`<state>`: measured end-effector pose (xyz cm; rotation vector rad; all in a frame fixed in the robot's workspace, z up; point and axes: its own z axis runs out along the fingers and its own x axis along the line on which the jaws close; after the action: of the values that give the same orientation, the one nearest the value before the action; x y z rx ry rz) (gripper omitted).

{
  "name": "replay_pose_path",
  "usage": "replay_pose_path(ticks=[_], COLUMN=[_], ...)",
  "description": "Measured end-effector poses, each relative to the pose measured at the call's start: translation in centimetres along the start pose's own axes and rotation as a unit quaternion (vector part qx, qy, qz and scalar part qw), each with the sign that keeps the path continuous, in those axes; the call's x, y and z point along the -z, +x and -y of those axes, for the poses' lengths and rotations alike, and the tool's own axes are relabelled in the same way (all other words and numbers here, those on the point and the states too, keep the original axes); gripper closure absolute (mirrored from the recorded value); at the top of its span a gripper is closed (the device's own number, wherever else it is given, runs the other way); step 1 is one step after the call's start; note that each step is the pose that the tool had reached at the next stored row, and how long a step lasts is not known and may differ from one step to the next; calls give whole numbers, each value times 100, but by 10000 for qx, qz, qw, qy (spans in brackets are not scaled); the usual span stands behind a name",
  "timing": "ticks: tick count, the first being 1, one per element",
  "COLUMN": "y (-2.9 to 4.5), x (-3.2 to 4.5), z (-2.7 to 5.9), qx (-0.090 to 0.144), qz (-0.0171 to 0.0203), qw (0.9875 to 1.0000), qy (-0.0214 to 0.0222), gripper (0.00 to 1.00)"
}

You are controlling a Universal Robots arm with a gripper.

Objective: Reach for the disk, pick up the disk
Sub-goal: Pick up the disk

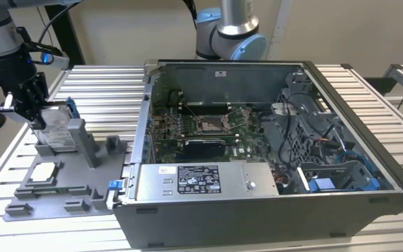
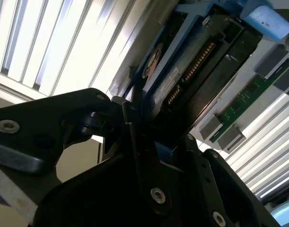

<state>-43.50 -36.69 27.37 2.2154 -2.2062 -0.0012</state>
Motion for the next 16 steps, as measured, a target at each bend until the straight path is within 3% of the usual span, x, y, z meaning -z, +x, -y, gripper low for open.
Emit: replay_pose_path(ticks=[16], y=[2], x=[235], z=[-3], qx=[0], qz=[0], qw=[10000], qy=[0], gripper=[100])
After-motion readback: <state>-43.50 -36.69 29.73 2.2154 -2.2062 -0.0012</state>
